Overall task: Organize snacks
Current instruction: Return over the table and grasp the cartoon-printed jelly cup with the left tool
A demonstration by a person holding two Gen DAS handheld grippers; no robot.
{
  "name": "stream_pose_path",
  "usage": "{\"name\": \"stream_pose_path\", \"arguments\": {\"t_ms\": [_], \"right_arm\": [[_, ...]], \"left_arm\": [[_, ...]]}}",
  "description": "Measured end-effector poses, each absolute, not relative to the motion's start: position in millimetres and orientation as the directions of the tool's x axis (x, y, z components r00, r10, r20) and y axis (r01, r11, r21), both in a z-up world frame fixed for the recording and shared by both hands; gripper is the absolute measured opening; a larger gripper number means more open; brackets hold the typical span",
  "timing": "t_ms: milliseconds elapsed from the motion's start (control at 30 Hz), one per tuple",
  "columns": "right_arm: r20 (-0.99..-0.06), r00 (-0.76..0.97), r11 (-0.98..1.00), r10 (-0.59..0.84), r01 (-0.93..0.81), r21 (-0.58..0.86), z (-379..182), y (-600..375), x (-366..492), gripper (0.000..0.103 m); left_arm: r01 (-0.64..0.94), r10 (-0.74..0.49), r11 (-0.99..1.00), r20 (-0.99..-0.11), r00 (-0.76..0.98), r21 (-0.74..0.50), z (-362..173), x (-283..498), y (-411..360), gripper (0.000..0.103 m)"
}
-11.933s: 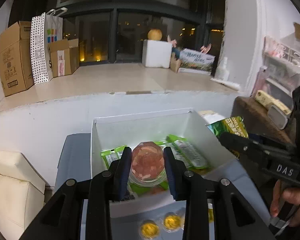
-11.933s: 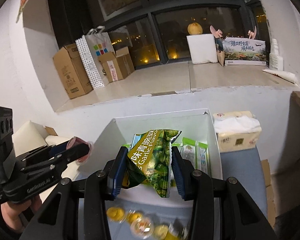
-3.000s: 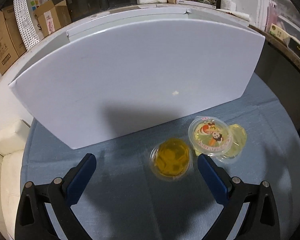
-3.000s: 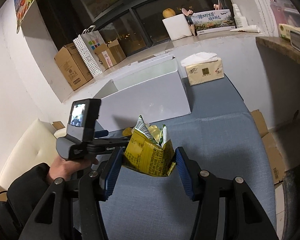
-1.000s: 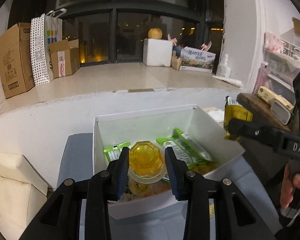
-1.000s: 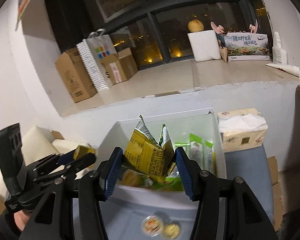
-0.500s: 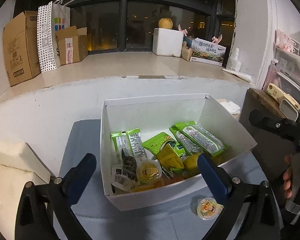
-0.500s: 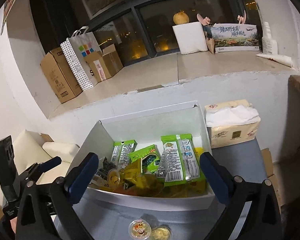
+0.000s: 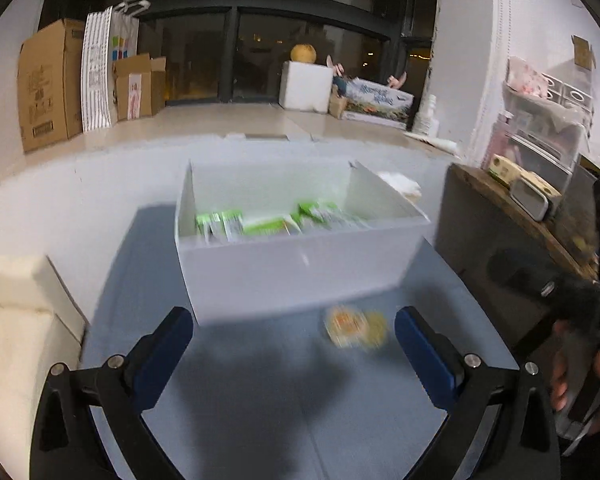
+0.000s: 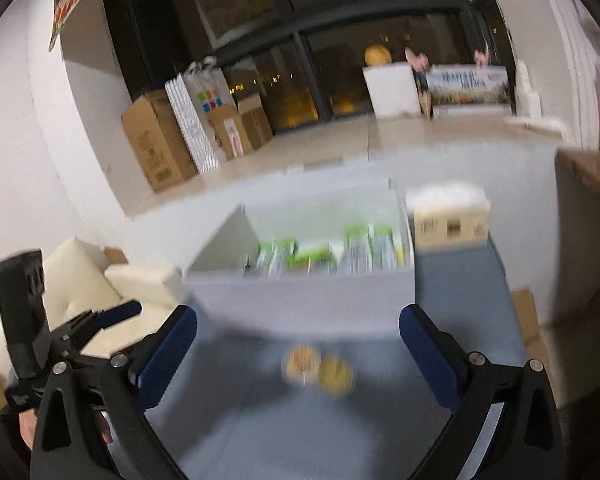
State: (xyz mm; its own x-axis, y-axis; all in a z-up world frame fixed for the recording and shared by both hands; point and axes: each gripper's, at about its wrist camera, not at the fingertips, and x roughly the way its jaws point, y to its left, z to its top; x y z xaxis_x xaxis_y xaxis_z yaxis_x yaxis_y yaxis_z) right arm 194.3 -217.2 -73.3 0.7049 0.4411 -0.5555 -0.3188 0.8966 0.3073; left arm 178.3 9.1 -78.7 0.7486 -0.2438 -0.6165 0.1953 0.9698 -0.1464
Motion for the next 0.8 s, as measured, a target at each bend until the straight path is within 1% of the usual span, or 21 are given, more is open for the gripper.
{"name": "stream_pose_path", "arguments": {"t_ms": [67,167,267,433,533,567,600,667,800], "right_arm": [[-0.594,0.681,0.903,0.427,-0.291,0.316,-93,-220,179,0.103],[-0.619,0.666,0.909,0.417,-0.283,0.307,-117,-223,167,0.103],[-0.652,0.662,0.929,0.369,-0.256,0.266,-130,-223,167,0.103],[-0.684,0.655,0.941,0.321,-0.301,0.154,-146,-208,178,0.103],[-0.705,0.639,0.940,0.308,-0.317,0.123,-155,-198,196,0.096],[-0.717,0.629,0.940,0.302,-0.323,0.112,-157,-195,205,0.092],[-0.724,0.621,0.938,0.301,-0.331,0.107,-159,-193,212,0.085],[-0.746,0.595,0.932,0.298,-0.351,0.093,-164,-187,231,0.076],[-0.777,0.550,0.915,0.307,-0.396,0.082,-174,-175,261,0.075]], "left_arm": [[0.188,-0.244,0.970,-0.623,0.743,-0.156,-87,163,6,0.103],[0.181,-0.253,0.967,-0.633,0.732,-0.177,-98,142,3,0.103],[0.177,-0.251,0.968,-0.645,0.722,-0.179,-106,133,2,0.103],[0.158,-0.243,0.969,-0.650,0.720,-0.188,-111,128,7,0.103],[0.151,-0.239,0.970,-0.651,0.720,-0.189,-112,125,9,0.103],[0.150,-0.239,0.970,-0.652,0.719,-0.190,-113,124,9,0.103],[0.150,-0.238,0.971,-0.653,0.719,-0.189,-114,123,10,0.103],[0.154,-0.242,0.970,-0.654,0.717,-0.190,-115,122,10,0.103],[0.137,-0.234,0.971,-0.667,0.708,-0.195,-120,121,12,0.103]]}}
